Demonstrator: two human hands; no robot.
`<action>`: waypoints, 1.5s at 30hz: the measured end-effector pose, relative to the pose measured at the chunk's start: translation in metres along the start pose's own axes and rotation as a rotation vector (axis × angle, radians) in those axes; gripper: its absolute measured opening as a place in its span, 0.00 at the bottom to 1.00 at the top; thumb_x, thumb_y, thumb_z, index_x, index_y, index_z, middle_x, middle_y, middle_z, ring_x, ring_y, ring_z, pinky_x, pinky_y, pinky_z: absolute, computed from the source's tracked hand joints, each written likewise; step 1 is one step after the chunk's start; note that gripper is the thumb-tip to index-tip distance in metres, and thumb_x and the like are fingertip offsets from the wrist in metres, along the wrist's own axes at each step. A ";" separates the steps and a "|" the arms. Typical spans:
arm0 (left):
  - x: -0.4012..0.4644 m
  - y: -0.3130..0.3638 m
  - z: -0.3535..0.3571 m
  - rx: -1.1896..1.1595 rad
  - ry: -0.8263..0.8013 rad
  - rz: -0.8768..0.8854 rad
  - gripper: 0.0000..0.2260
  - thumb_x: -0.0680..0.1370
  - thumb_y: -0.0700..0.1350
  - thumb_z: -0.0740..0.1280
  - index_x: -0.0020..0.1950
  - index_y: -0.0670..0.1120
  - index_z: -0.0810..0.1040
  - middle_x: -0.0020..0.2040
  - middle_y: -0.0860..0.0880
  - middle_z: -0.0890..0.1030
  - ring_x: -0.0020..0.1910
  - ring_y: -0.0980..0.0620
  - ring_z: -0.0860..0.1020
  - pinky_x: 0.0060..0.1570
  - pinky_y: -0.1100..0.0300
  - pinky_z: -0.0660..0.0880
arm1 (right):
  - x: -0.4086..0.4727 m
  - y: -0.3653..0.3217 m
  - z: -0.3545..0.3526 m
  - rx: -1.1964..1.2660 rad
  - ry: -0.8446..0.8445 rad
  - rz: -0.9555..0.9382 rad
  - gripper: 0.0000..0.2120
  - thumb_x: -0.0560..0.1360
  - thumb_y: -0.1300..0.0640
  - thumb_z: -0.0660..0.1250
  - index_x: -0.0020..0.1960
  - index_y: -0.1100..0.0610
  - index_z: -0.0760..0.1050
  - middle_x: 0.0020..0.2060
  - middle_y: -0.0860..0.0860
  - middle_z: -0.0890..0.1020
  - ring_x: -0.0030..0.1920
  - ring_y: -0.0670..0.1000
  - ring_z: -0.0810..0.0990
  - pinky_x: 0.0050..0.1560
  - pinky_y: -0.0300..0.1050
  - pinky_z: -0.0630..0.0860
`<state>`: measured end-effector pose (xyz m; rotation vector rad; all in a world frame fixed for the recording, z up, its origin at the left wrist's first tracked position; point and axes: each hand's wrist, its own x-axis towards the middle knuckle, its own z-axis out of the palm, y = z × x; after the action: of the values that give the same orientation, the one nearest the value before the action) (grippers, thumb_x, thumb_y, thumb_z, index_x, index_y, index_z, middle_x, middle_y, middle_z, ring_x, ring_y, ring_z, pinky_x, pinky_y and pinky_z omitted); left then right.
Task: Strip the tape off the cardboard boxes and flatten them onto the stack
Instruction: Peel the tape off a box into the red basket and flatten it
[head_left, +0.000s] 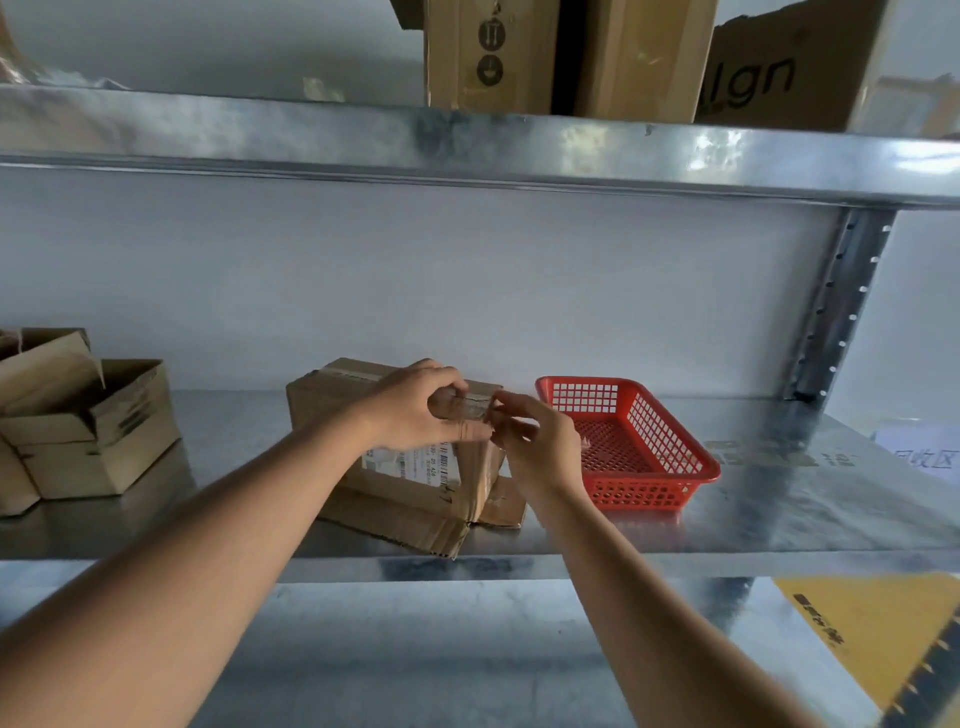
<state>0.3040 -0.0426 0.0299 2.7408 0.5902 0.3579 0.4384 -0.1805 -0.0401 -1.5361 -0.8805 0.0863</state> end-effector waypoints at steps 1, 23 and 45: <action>0.000 -0.002 -0.001 -0.031 -0.012 0.005 0.41 0.66 0.77 0.68 0.73 0.55 0.73 0.67 0.55 0.72 0.65 0.52 0.72 0.65 0.47 0.74 | -0.001 0.001 0.004 0.030 0.029 0.019 0.15 0.76 0.64 0.73 0.59 0.50 0.85 0.47 0.42 0.88 0.48 0.43 0.87 0.53 0.52 0.85; 0.001 -0.015 0.000 -0.217 0.020 0.096 0.33 0.64 0.73 0.72 0.64 0.60 0.79 0.59 0.58 0.76 0.60 0.52 0.76 0.62 0.44 0.76 | 0.004 -0.004 0.029 0.202 0.189 0.266 0.07 0.80 0.62 0.70 0.44 0.54 0.83 0.41 0.51 0.87 0.45 0.54 0.87 0.50 0.55 0.86; -0.017 -0.033 -0.029 -0.025 0.139 0.101 0.27 0.66 0.67 0.78 0.56 0.50 0.84 0.53 0.56 0.78 0.51 0.59 0.76 0.48 0.62 0.76 | 0.031 -0.063 -0.001 -0.756 -0.274 -0.259 0.11 0.79 0.50 0.73 0.56 0.54 0.87 0.50 0.51 0.86 0.51 0.50 0.83 0.46 0.37 0.71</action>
<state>0.2685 -0.0138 0.0419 2.7436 0.4782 0.5799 0.4313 -0.1700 0.0290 -2.1160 -1.4272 -0.2599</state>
